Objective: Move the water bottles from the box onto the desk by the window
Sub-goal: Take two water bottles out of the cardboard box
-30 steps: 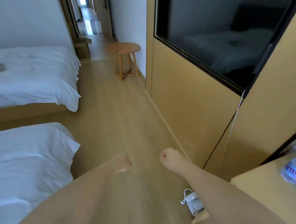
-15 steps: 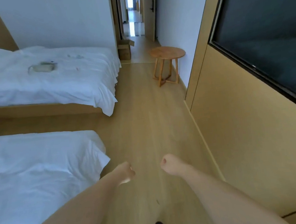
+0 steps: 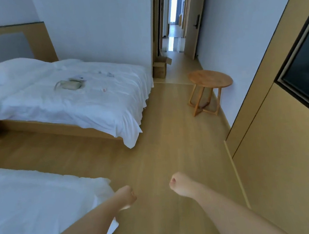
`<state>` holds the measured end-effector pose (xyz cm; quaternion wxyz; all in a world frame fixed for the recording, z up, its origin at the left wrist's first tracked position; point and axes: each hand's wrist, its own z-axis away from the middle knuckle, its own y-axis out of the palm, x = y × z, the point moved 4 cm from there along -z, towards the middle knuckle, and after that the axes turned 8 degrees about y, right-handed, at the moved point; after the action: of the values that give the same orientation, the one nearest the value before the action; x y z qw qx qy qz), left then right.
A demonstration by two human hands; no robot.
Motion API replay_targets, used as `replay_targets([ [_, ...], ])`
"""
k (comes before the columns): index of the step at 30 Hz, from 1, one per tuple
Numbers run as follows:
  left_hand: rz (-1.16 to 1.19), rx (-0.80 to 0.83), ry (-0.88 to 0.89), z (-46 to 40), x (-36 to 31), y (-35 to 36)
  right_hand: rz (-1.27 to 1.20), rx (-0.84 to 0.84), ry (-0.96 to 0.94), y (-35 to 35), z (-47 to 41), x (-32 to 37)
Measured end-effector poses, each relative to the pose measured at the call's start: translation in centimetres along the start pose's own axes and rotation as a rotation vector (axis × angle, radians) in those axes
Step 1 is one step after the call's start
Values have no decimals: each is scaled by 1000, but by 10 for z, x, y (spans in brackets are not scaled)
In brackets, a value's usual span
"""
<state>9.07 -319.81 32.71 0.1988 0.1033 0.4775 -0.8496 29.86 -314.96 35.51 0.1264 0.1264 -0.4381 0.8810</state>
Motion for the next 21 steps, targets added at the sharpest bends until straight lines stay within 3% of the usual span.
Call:
replay_targets([
  [12, -13, -51, 99, -289, -60, -211, 20, -116, 9, -183, -252, 99],
  [17, 14, 35, 181, -384, -95, -253, 9, -90, 42, -237, -339, 123],
  [21, 106, 70, 135, -467, -110, -281, 19, -62, 54, -281, -421, 133],
])
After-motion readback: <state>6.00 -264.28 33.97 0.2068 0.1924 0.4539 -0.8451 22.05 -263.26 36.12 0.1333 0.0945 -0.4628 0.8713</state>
